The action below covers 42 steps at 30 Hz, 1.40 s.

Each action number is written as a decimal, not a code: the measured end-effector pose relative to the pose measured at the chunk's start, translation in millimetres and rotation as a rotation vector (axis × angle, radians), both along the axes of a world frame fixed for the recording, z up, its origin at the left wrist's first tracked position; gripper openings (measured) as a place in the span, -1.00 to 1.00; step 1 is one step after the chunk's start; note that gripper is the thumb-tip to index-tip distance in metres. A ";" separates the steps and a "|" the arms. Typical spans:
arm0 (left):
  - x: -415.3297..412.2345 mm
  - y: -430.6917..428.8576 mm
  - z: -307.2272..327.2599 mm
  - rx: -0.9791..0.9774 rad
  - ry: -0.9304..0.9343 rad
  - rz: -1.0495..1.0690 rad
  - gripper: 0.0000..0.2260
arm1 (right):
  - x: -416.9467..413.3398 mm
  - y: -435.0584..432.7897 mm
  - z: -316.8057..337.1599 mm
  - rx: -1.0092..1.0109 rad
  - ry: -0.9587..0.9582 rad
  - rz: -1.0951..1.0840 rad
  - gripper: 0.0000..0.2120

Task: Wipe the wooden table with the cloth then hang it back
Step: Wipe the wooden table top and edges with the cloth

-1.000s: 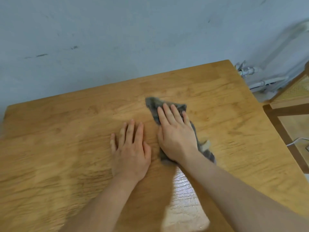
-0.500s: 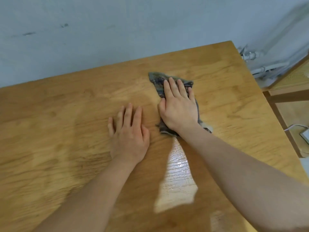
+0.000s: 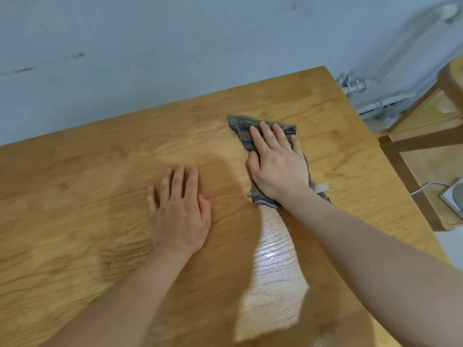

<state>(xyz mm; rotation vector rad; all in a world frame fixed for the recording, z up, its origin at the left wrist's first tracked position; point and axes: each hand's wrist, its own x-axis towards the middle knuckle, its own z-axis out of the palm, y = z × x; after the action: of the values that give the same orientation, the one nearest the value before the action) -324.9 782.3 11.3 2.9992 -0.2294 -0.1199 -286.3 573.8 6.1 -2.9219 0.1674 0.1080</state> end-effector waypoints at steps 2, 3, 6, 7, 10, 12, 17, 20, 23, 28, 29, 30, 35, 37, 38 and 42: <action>-3.0 0.2 0.4 0.016 0.024 -0.007 -0.49 | -11.5 9.1 0.7 0.009 -0.005 -0.015 -0.47; -6.5 1.0 1.7 0.030 0.047 -0.015 -0.48 | -32.5 13.5 2.3 0.003 -0.019 0.013 -0.47; -2.0 -3.6 9.3 0.101 0.095 -0.083 -0.45 | -108.4 16.3 10.6 0.013 -0.015 0.208 -0.49; 5.0 -8.8 10.7 0.108 0.115 -0.105 -0.44 | -118.0 8.3 9.5 0.005 0.002 0.286 -0.50; 23.4 -32.2 11.7 0.032 0.126 -0.045 -0.46 | -87.2 -13.4 5.2 -0.018 -0.015 0.292 -0.50; 21.2 -42.9 7.2 -0.021 0.097 0.016 -0.47 | -43.7 -18.5 4.8 -0.017 -0.037 0.111 -0.47; 20.1 -42.2 -2.5 -0.042 0.029 0.024 -0.48 | 46.5 -12.3 -0.3 0.000 0.020 -0.161 -0.45; 23.0 -43.8 -3.7 -0.042 -0.016 0.037 -0.46 | 67.8 34.7 0.5 0.017 0.007 -0.055 -0.47; 20.4 -43.5 -3.6 -0.058 -0.003 0.077 -0.41 | 61.4 69.6 4.1 0.078 0.029 0.254 -0.52; 15.3 -43.2 -0.4 -0.034 -0.005 0.069 -0.43 | 66.6 -9.6 0.1 0.025 -0.022 0.209 -0.52; 15.3 -42.6 0.1 -0.027 -0.002 0.066 -0.44 | 75.5 -31.1 0.3 0.016 -0.004 0.124 -0.51; 16.3 -42.9 0.3 -0.020 0.002 0.060 -0.44 | 84.1 -46.0 0.5 0.006 0.009 0.042 -0.50; 24.5 -45.3 -1.1 -0.002 0.014 0.061 -0.45 | 104.3 2.8 -2.8 0.054 -0.006 -0.159 -0.47; 20.5 -45.5 -1.5 -0.003 0.002 0.069 -0.46 | 87.8 39.4 -4.8 0.054 -0.029 0.028 -0.49; 17.4 -45.6 -1.1 -0.004 -0.007 0.076 -0.46 | 78.2 47.9 -3.6 0.051 -0.028 0.140 -0.50; 14.6 -46.3 0.9 -0.008 -0.017 0.072 -0.45 | 73.7 -4.8 -2.4 0.020 -0.044 0.203 -0.50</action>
<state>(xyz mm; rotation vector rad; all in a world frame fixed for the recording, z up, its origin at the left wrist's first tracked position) -310.3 736.0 12.1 2.9976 -0.1238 -0.0861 -212.5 569.0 3.6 -2.9107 -0.1367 0.0764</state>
